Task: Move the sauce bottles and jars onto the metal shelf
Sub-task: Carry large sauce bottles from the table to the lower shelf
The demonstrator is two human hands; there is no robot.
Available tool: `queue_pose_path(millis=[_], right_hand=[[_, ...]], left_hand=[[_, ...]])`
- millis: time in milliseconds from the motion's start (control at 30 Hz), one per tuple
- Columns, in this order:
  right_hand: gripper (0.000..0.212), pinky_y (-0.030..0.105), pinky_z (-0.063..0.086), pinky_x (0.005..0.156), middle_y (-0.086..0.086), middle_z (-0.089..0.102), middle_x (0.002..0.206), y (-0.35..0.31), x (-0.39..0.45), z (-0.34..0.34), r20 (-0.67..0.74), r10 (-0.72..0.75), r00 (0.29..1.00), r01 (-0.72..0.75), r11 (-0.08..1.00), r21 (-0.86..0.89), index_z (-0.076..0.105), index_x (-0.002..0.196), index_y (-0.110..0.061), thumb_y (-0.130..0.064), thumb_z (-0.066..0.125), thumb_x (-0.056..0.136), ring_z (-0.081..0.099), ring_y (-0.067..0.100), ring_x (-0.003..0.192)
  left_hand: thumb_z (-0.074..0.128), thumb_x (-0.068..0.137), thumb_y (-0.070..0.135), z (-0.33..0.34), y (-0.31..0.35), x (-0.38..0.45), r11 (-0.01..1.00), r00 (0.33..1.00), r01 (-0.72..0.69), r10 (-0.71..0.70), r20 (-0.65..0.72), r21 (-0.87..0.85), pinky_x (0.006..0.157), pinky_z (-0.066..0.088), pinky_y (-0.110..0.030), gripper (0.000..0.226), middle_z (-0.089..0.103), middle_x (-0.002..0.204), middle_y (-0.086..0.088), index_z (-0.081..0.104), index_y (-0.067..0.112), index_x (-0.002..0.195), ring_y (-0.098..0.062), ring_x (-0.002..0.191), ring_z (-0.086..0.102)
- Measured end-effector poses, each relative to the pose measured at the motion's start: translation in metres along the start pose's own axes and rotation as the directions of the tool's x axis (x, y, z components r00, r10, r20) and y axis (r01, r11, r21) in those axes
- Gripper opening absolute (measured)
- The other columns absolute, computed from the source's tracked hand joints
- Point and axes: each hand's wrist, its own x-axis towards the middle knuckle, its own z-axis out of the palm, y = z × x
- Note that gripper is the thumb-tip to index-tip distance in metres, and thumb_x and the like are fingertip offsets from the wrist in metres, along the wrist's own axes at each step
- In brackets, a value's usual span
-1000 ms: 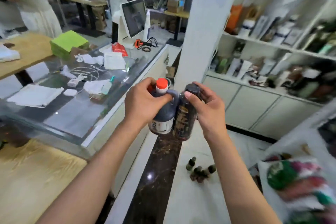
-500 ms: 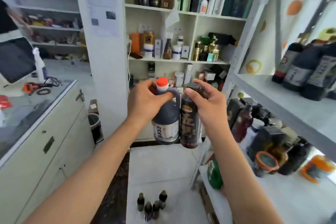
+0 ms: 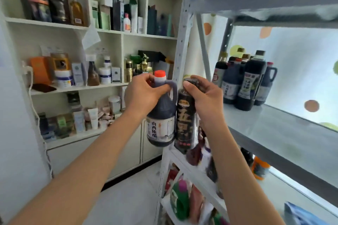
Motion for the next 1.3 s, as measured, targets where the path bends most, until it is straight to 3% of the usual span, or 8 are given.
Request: queue_pose_path(millis=[267, 400, 600, 767, 867, 1000, 1200, 1300], right_hand=[[0.011, 0.042, 0.058, 0.087, 0.003, 0.077, 0.088, 0.010, 0.079, -0.008, -0.212, -0.053, 0.976, 0.042, 0.998, -0.057, 0.075, 0.095, -0.016, -0.019, 0.076, 0.085, 0.072, 0.018, 0.083], [0.010, 0.041, 0.057, 0.081, -0.003, 0.076, 0.080, 0.017, 0.111, -0.030, -0.314, -0.114, 0.943, 0.064, 0.984, -0.165, 0.074, 0.079, -0.027, -0.018, 0.075, 0.085, 0.069, 0.013, 0.075], [0.014, 0.045, 0.058, 0.087, -0.012, 0.076, 0.088, 0.047, 0.150, -0.071, -0.421, -0.131, 0.897, 0.007, 0.959, -0.285, 0.071, 0.093, -0.039, -0.030, 0.073, 0.083, 0.072, 0.013, 0.086], [0.020, 0.045, 0.059, 0.083, -0.016, 0.074, 0.085, 0.068, 0.171, -0.095, -0.373, -0.172, 0.912, 0.004, 0.912, -0.411, 0.066, 0.087, -0.049, -0.029, 0.070, 0.087, 0.070, 0.009, 0.083], [0.016, 0.047, 0.059, 0.080, -0.014, 0.073, 0.085, 0.085, 0.181, -0.105, -0.351, -0.162, 0.922, -0.002, 0.905, -0.425, 0.067, 0.092, -0.043, -0.028, 0.068, 0.088, 0.070, 0.012, 0.082], [0.009, 0.047, 0.059, 0.081, -0.008, 0.073, 0.086, 0.104, 0.193, -0.119, -0.389, -0.149, 0.909, -0.019, 0.919, -0.395, 0.069, 0.098, -0.028, -0.025, 0.065, 0.091, 0.070, 0.014, 0.082], [0.047, 0.043, 0.052, 0.095, -0.010, 0.060, 0.124, 0.135, 0.177, -0.122, -0.365, -0.181, 0.913, -0.040, 0.852, -0.522, 0.046, 0.136, -0.038, -0.056, 0.050, 0.093, 0.058, 0.009, 0.114], [0.079, 0.046, 0.049, 0.100, -0.004, 0.052, 0.137, 0.167, 0.150, -0.128, -0.350, -0.034, 0.936, -0.167, 0.833, -0.527, 0.026, 0.146, -0.042, -0.058, 0.064, 0.079, 0.053, 0.017, 0.124]], left_hand=[[0.081, 0.061, 0.051, 0.066, 0.009, 0.099, 0.975, 0.988, -0.119, 0.135, 0.076, -0.185, 0.070, 0.055, -0.035, 0.035, 0.067, 0.078, 0.012, 0.068, 0.026, 0.081, -0.009, 0.075, 0.064], [0.081, 0.062, 0.049, 0.114, 0.021, 0.125, 0.950, 0.970, -0.128, 0.180, 0.166, -0.284, 0.066, 0.050, -0.030, 0.034, 0.065, 0.077, 0.012, 0.064, 0.026, 0.080, -0.010, 0.077, 0.063], [0.082, 0.065, 0.041, 0.190, 0.028, 0.148, 0.938, 0.934, -0.128, 0.224, 0.278, -0.323, 0.061, 0.046, -0.027, 0.029, 0.062, 0.072, 0.010, 0.060, 0.025, 0.076, -0.010, 0.071, 0.059], [0.080, 0.068, 0.035, 0.245, 0.027, 0.156, 0.937, 0.950, -0.070, 0.167, 0.263, -0.342, 0.060, 0.045, -0.026, 0.028, 0.060, 0.072, 0.012, 0.060, 0.021, 0.081, -0.011, 0.071, 0.058], [0.080, 0.068, 0.033, 0.270, 0.021, 0.160, 0.927, 0.953, -0.009, 0.122, 0.278, -0.375, 0.072, 0.054, -0.036, 0.028, 0.063, 0.078, 0.011, 0.060, 0.022, 0.084, -0.015, 0.078, 0.062], [0.080, 0.070, 0.032, 0.287, 0.017, 0.163, 0.911, 0.947, -0.050, 0.173, 0.270, -0.410, 0.074, 0.054, -0.036, 0.032, 0.062, 0.082, 0.014, 0.058, 0.023, 0.091, -0.014, 0.081, 0.062], [0.075, 0.079, 0.042, 0.295, -0.004, 0.131, 0.862, 0.929, 0.019, 0.172, 0.327, -0.506, 0.088, 0.048, -0.017, 0.066, 0.054, 0.120, 0.020, 0.038, 0.032, 0.132, -0.003, 0.108, 0.053], [0.079, 0.074, 0.042, 0.294, -0.035, 0.109, 0.842, 0.893, 0.054, 0.200, 0.403, -0.537, 0.083, 0.044, -0.007, 0.076, 0.047, 0.122, 0.028, 0.032, 0.038, 0.134, 0.007, 0.110, 0.049]])
